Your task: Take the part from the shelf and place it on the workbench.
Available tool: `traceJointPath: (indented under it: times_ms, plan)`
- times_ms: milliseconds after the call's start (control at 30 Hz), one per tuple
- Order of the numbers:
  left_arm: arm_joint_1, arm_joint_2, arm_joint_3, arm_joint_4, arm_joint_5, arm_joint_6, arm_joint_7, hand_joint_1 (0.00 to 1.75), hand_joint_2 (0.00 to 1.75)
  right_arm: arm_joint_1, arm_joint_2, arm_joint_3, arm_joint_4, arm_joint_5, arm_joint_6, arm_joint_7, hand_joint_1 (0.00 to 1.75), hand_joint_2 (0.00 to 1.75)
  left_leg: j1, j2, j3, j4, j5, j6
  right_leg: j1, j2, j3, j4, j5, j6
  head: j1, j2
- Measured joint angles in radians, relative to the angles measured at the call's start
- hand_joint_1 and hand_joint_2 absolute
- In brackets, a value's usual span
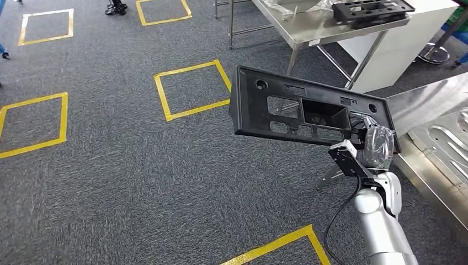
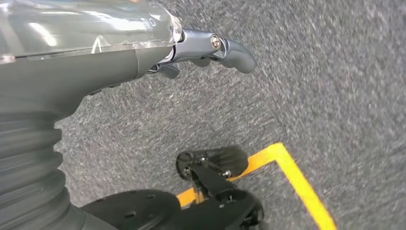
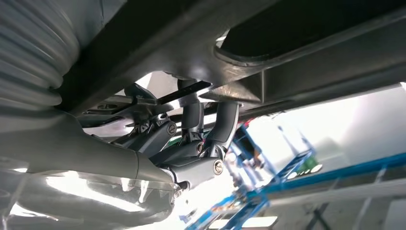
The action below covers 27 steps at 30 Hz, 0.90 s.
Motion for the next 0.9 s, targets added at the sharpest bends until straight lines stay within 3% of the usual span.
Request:
traceJointPath:
  times_ms: [67, 100, 133, 200, 267, 333, 367, 433, 467, 500, 533, 567, 600, 667, 700, 767, 800, 867, 900]
  plan:
    - [0.002, 0.000, 0.000, 0.000, 0.001, -0.001, 0.000, 0.00, 1.75, 0.006, -0.006, -0.004, 0.000, 0.006, -0.004, 0.001, 1.75, 1.75, -0.002, 0.030, -0.003, 0.001, -0.001, 0.000, -0.002, -0.013, -0.037, 0.085, -0.026, 0.005, 0.000, 0.000]
    - [0.002, 0.000, 0.000, 0.000, 0.001, -0.001, 0.000, 0.00, 1.75, 0.009, -0.011, -0.006, 0.001, 0.009, -0.005, 0.002, 1.75, 1.75, -0.003, 0.044, -0.004, 0.002, -0.002, 0.000, -0.002, -0.016, -0.029, 0.075, -0.012, 0.006, 0.000, 0.000]
    - [0.002, -0.001, 0.000, 0.000, 0.001, 0.000, 0.000, 0.00, 1.75, 0.010, -0.017, -0.009, 0.002, 0.010, -0.005, 0.003, 1.75, 1.75, -0.003, 0.058, -0.003, 0.003, -0.004, -0.001, -0.002, -0.023, -0.002, 0.027, 0.016, 0.005, 0.000, 0.000]
    - [0.000, -0.001, 0.000, 0.000, 0.002, 0.002, 0.000, 0.00, 1.75, 0.008, -0.027, -0.013, 0.003, 0.011, -0.004, 0.004, 1.75, 1.75, -0.006, 0.082, 0.000, 0.006, -0.009, -0.007, 0.005, -0.070, 0.076, -0.112, 0.068, -0.003, 0.000, 0.000]
    - [-0.001, -0.001, 0.000, 0.000, 0.002, 0.005, 0.000, 0.00, 1.75, 0.001, -0.032, -0.017, 0.007, 0.012, -0.003, 0.005, 1.75, 1.75, -0.012, 0.104, 0.004, 0.008, -0.015, -0.016, 0.015, -0.101, 0.111, -0.183, 0.083, -0.018, 0.000, 0.000]
    - [-0.002, -0.002, 0.000, 0.000, 0.003, 0.009, 0.000, 0.00, 1.75, -0.003, -0.037, -0.020, 0.017, 0.021, -0.005, 0.005, 1.75, 1.75, -0.014, 0.126, 0.008, 0.007, -0.019, -0.025, 0.017, -0.080, 0.108, -0.188, 0.084, -0.032, 0.000, 0.000]
    - [-0.003, -0.002, 0.000, 0.000, 0.003, 0.011, 0.000, 0.00, 1.75, -0.006, -0.039, -0.021, 0.023, 0.031, -0.008, 0.005, 1.75, 1.75, -0.012, 0.119, 0.009, 0.011, -0.023, -0.032, 0.014, -0.067, 0.108, -0.190, 0.087, -0.038, 0.000, 0.000]
    - [-0.005, -0.003, 0.000, 0.000, 0.004, 0.015, 0.000, 0.00, 1.75, -0.019, -0.041, -0.021, 0.044, 0.062, -0.018, 0.012, 1.75, 1.75, -0.007, 0.065, -0.009, 0.060, -0.058, -0.042, 0.007, -0.042, 0.109, -0.195, 0.093, -0.049, 0.000, 0.000]
    - [-0.005, -0.003, 0.000, 0.000, 0.005, 0.016, 0.000, 0.00, 1.75, -0.028, -0.040, -0.020, 0.058, 0.082, -0.026, 0.018, 1.75, 1.75, -0.003, 0.031, -0.034, 0.116, -0.089, -0.045, 0.005, -0.030, 0.109, -0.196, 0.095, -0.053, -0.001, 0.000]
    - [-0.004, -0.003, 0.000, 0.000, 0.007, 0.018, -0.001, 0.00, 1.75, -0.038, -0.039, -0.019, 0.073, 0.101, -0.035, 0.026, 1.75, 1.75, -0.002, 0.011, -0.067, 0.186, -0.122, -0.046, 0.006, -0.016, 0.107, -0.196, 0.096, -0.057, -0.001, 0.000]
    - [-0.002, -0.003, 0.000, 0.000, 0.009, 0.019, -0.001, 0.00, 1.75, -0.047, -0.038, -0.018, 0.089, 0.119, -0.043, 0.035, 1.75, 1.75, -0.001, 0.004, -0.099, 0.252, -0.147, -0.047, 0.006, -0.002, 0.107, -0.195, 0.096, -0.059, -0.001, 0.000]
    - [-0.001, -0.003, 0.000, 0.000, 0.011, 0.019, -0.001, 0.00, 1.75, -0.053, -0.038, -0.016, 0.104, 0.135, -0.050, 0.045, 1.75, 1.75, -0.001, 0.002, -0.120, 0.292, -0.154, -0.046, 0.008, 0.014, 0.106, -0.194, 0.097, -0.059, -0.001, 0.000]
    - [-0.001, -0.003, 0.000, 0.000, 0.013, 0.020, -0.001, 0.00, 1.75, -0.059, -0.038, -0.016, 0.118, 0.149, -0.055, 0.054, 1.75, 1.75, -0.001, 0.001, -0.125, 0.295, -0.140, -0.045, 0.008, 0.029, 0.106, -0.192, 0.097, -0.060, -0.001, 0.000]
    - [-0.002, -0.003, 0.000, 0.000, 0.018, 0.022, -0.001, 0.00, 1.75, -0.070, -0.037, -0.015, 0.139, 0.169, -0.058, 0.071, 1.75, 1.75, -0.001, -0.018, -0.084, 0.192, -0.067, -0.037, 0.009, 0.058, 0.106, -0.187, 0.096, -0.058, -0.001, 0.000]
    - [-0.002, -0.002, 0.000, 0.000, 0.020, 0.023, 0.000, 0.00, 1.75, -0.076, -0.037, -0.014, 0.148, 0.179, -0.058, 0.080, 1.75, 1.75, 0.000, -0.045, -0.056, 0.125, -0.035, -0.032, 0.009, 0.071, 0.104, -0.184, 0.095, -0.056, -0.001, 0.000]
    - [-0.001, -0.002, 0.000, 0.000, 0.024, 0.023, 0.002, 0.00, 1.75, -0.090, -0.037, -0.011, 0.164, 0.199, -0.059, 0.097, 1.75, 1.75, 0.002, -0.087, -0.021, 0.038, -0.004, -0.027, 0.006, 0.097, 0.096, -0.179, 0.096, -0.047, -0.001, 0.000]
    - [-0.001, -0.001, 0.000, 0.001, 0.025, 0.023, 0.003, 0.00, 1.75, -0.095, -0.037, -0.008, 0.172, 0.210, -0.060, 0.106, 1.75, 1.75, 0.001, -0.092, -0.017, 0.027, -0.006, -0.026, 0.003, 0.109, 0.092, -0.179, 0.098, -0.041, -0.001, 0.000]
    - [-0.002, -0.002, 0.000, 0.001, 0.025, 0.021, 0.007, 0.00, 1.75, -0.099, -0.038, -0.006, 0.187, 0.228, -0.061, 0.120, 1.75, 1.75, 0.001, -0.068, -0.013, 0.017, 0.000, -0.019, -0.002, 0.129, 0.086, -0.181, 0.102, -0.026, -0.001, 0.000]
    - [-0.004, -0.002, 0.000, 0.001, 0.025, 0.020, 0.010, 0.00, 1.75, -0.100, -0.038, -0.005, 0.194, 0.236, -0.061, 0.127, 1.75, 1.75, 0.002, -0.056, -0.009, 0.009, 0.004, -0.014, -0.001, 0.117, 0.083, -0.176, 0.098, -0.020, 0.000, 0.000]
